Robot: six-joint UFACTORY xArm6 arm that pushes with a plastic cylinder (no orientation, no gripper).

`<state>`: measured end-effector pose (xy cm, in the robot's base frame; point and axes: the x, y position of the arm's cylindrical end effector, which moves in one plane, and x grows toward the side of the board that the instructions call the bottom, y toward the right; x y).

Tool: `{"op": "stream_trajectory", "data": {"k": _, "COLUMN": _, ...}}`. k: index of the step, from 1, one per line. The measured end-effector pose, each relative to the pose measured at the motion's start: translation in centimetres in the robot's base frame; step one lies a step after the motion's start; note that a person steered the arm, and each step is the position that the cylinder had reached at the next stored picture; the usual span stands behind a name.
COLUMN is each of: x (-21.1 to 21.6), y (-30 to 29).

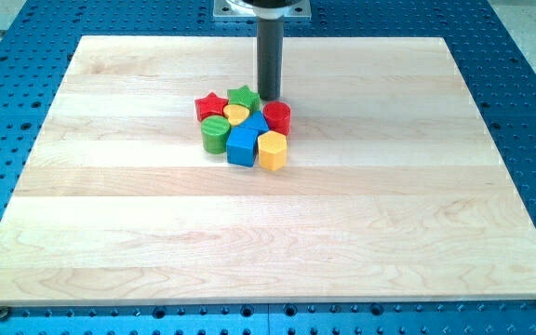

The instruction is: Push the red star into the yellow heart

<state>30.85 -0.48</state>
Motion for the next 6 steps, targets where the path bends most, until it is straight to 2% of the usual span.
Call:
{"op": "stream_trajectory", "data": {"k": 1, "x": 0.4, "y": -7.9}}
{"op": "stream_trajectory", "data": {"k": 2, "x": 3.9, "y": -10.8}}
{"op": "stream_trajectory", "data": {"k": 3, "x": 7.0, "y": -8.8}}
{"op": "stream_trajectory", "data": {"k": 4, "x": 6.3, "y": -9.4}}
{"op": "stream_trajectory", "data": {"k": 5, "x": 2.8, "y": -7.8}}
{"op": "stream_trajectory", "data": {"k": 6, "x": 1.8, "y": -3.6}}
